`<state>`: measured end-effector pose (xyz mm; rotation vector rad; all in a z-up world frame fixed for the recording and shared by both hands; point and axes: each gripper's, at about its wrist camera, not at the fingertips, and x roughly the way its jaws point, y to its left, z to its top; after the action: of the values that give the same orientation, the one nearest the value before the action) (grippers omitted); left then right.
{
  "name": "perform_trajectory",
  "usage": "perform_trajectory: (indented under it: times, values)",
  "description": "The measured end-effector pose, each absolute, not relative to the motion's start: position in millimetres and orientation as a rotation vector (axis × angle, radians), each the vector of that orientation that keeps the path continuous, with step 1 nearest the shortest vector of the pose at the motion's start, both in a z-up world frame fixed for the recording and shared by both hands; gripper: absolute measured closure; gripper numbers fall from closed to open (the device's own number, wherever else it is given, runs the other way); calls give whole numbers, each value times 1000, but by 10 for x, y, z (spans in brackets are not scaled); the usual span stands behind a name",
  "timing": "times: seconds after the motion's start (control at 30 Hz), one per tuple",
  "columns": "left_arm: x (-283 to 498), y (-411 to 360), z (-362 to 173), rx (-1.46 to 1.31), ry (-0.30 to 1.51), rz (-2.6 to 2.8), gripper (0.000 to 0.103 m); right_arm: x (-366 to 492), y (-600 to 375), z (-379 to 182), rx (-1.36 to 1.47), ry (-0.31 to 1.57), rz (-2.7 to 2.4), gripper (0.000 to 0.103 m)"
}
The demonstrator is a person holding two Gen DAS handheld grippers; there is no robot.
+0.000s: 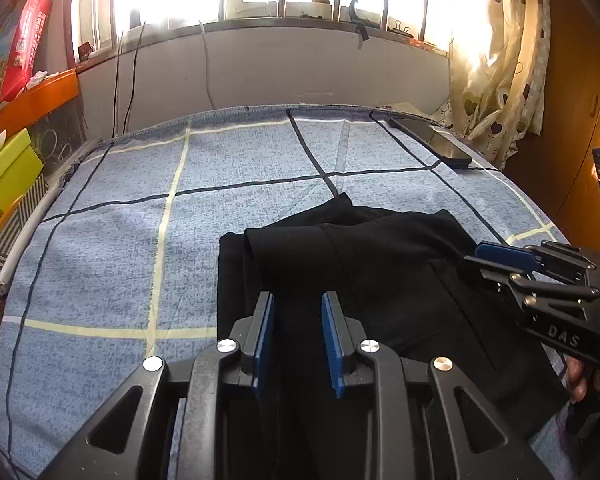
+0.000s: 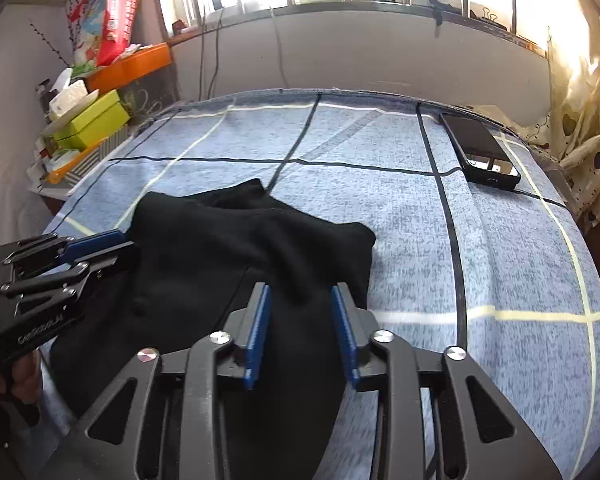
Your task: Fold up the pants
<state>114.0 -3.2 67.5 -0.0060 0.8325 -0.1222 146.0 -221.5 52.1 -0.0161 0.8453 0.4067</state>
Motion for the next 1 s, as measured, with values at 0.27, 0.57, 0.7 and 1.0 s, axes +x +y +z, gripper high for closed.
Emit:
perform_trajectory:
  times: [0.27, 0.57, 0.7, 1.0]
  values:
    - [737, -68, 835, 14, 793, -139, 76, 884, -2202, 661, -40, 800, 446, 67]
    - [327, -148, 643, 45, 812, -188, 74, 543, -2107, 471, -101, 825, 426, 67]
    - [355, -115, 616, 10, 808, -182, 73, 571, -2072, 448, -100, 823, 408, 66]
    - [351, -136, 678, 7, 822, -160, 72, 536, -2110, 507, -89, 819, 424, 62]
